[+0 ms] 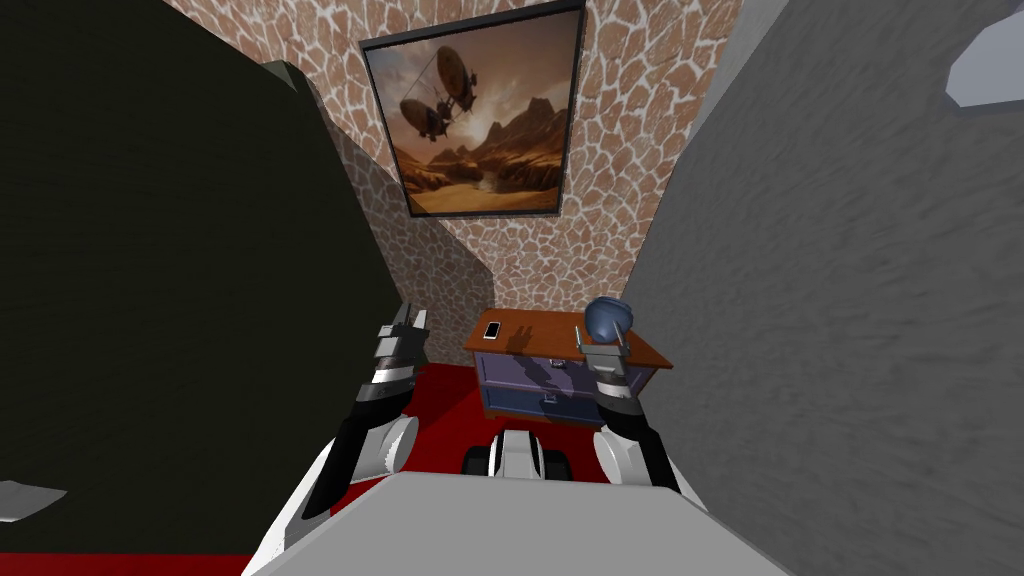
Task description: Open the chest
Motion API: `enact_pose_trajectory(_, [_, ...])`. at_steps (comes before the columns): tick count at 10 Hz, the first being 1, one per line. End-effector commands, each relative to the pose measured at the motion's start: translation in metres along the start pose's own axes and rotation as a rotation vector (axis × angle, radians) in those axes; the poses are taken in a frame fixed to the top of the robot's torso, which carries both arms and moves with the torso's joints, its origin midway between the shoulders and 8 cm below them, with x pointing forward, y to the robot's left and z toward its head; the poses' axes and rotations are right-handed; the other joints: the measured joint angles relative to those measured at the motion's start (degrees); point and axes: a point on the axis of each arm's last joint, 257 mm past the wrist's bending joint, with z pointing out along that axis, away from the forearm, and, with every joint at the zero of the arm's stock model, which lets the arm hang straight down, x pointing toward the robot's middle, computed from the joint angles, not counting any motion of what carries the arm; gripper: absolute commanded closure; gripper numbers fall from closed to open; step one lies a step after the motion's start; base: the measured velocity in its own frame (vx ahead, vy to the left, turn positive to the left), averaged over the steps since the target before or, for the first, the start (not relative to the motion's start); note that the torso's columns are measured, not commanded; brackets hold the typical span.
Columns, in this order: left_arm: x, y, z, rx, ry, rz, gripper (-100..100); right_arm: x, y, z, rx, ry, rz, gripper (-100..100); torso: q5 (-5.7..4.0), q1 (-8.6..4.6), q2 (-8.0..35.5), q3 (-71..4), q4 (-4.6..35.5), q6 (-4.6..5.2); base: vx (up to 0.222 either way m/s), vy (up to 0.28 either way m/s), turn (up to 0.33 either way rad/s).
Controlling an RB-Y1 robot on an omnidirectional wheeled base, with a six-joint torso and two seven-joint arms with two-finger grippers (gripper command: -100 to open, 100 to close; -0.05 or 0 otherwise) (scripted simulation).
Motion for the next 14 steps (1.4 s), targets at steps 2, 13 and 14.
enact_pose_trajectory(2, [0.000, 0.000, 0.000, 0.000, 0.000, 0.000, 0, -0.010, -0.013, -0.009, 0.011, -0.011, 0.128, -100, 0.00, -0.05, 0.0, 0.0, 0.0, 0.01, 0.012, 0.021, 0.007])
enact_pose_trajectory(13, [0.000, 0.000, 0.000, 0.000, 0.000, 0.000, 0, -0.033, -0.041, -0.029, 0.030, -0.053, 0.485, -100, 0.01, 0.00, 0.0, 0.0, 0.0, 0.01, 0.010, 0.024, 0.010])
enact_pose_trajectory(14, [0.000, 0.000, 0.000, 0.000, 0.000, 0.000, 0, -0.041, -0.049, -0.037, 0.034, -0.068, 0.529, -100, 0.00, -0.04, 0.0, 0.0, 0.0, 0.01, 0.013, 0.024, 0.029])
